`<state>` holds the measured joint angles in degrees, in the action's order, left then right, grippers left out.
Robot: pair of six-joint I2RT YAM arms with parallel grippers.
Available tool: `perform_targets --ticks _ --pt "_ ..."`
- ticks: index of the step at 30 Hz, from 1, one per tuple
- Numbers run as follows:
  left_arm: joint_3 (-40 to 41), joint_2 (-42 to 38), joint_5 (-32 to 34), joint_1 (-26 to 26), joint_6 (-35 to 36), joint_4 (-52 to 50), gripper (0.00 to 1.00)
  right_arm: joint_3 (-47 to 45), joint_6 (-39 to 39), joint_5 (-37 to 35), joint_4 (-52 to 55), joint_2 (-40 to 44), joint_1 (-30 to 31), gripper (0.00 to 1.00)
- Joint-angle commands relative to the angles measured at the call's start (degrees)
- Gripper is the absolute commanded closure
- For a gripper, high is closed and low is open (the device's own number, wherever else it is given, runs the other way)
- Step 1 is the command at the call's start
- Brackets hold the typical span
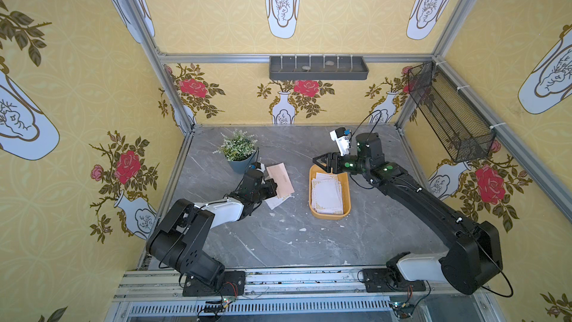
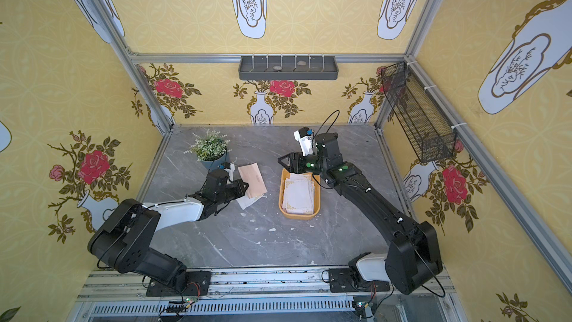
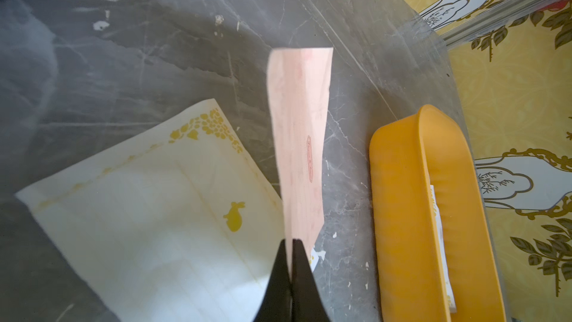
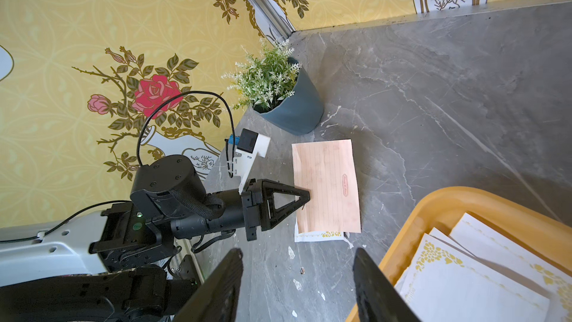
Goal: Take out the stationery paper from the storage box
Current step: Place the stationery paper at the center of the board, then move the distractor to the center of the board.
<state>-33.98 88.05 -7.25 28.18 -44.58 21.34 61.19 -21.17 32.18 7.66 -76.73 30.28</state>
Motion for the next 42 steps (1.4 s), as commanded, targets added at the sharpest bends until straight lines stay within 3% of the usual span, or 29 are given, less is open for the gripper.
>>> perform_targets --ticks 1,4,6,8,9,10,17,23,27,33,42 --pt "-0.4 -0.6 3.4 0.5 1.4 -2.4 0.81 -0.2 0.4 -0.7 -0.8 -0.2 0.0 0.41" --pt "-0.5 -2.2 5.3 1.3 3.7 -4.3 0.53 -0.1 0.3 -0.5 -0.7 -0.4 0.0 0.41" --pt "-0.8 -3.3 6.0 1.4 4.5 -5.9 0.28 -0.1 0.4 -0.3 -0.7 -0.5 0.0 0.41" --pt "-1.6 -4.6 6.3 1.4 5.8 -7.9 0.15 0.0 0.4 -0.1 -0.8 -0.7 0.0 0.41" --pt "-2.1 -5.4 6.6 1.4 6.7 -9.4 0.02 0.0 0.4 0.0 -0.9 -0.7 0.0 0.41" --pt "-2.5 -6.6 7.8 1.4 7.6 -11.3 0.00 0.1 0.3 0.0 -0.8 -0.8 0.0 0.41" --pt "2.0 -21.0 28.7 2.7 18.2 -16.6 0.01 -0.5 -0.2 0.5 -2.4 -0.9 0.0 0.40" --pt "1.8 -18.3 43.9 4.0 21.9 -19.8 0.01 -0.1 -1.3 2.3 -4.6 -3.2 0.0 0.40" --pt "3.7 -13.1 49.9 4.0 22.2 -13.0 0.01 0.5 -1.3 2.7 -4.7 -3.8 0.0 0.40" --pt "1.3 -8.3 54.3 3.9 22.4 -7.7 0.01 -0.2 -0.9 2.3 -4.0 -2.9 0.0 0.40" --pt "-2.7 0.3 48.5 1.2 18.5 -3.3 0.01 -0.8 -0.1 1.4 -1.8 -1.0 -0.1 0.40"
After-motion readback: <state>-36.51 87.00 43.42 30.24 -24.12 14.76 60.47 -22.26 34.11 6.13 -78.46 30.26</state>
